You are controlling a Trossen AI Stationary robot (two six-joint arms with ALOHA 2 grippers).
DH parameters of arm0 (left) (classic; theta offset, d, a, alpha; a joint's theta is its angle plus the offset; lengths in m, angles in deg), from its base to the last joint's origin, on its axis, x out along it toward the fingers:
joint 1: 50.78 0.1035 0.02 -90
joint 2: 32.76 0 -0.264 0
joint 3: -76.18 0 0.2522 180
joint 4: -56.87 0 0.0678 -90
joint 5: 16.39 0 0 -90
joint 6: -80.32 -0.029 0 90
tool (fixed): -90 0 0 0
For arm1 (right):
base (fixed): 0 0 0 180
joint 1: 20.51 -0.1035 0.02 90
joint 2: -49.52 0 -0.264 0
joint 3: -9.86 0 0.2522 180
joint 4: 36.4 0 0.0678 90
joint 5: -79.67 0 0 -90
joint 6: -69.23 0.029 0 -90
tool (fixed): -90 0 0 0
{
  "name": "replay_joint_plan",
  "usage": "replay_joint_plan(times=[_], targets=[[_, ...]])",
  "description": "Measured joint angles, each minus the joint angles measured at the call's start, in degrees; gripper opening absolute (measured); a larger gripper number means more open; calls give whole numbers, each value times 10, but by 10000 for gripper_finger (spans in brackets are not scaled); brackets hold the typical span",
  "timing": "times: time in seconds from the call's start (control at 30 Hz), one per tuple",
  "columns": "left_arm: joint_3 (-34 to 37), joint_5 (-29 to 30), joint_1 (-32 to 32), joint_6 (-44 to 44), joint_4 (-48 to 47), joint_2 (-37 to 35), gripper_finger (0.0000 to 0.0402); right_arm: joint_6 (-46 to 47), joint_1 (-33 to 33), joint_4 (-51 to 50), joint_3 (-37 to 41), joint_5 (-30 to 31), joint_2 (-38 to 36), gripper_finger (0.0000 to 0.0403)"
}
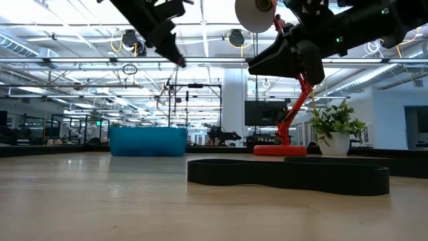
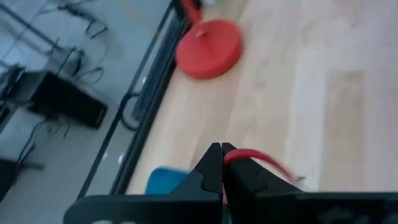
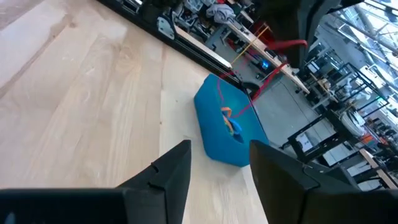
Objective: Pick and place rubber bands into bin
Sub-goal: Put the red rubber band into the blue container
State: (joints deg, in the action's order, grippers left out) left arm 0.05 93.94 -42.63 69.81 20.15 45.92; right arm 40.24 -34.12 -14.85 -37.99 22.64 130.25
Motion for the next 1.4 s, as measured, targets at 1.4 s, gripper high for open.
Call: replay_joint_plan(times=[1.4], targets=[[0, -53, 191, 32, -106, 164, 20, -1, 0, -17, 0, 0, 0, 155]])
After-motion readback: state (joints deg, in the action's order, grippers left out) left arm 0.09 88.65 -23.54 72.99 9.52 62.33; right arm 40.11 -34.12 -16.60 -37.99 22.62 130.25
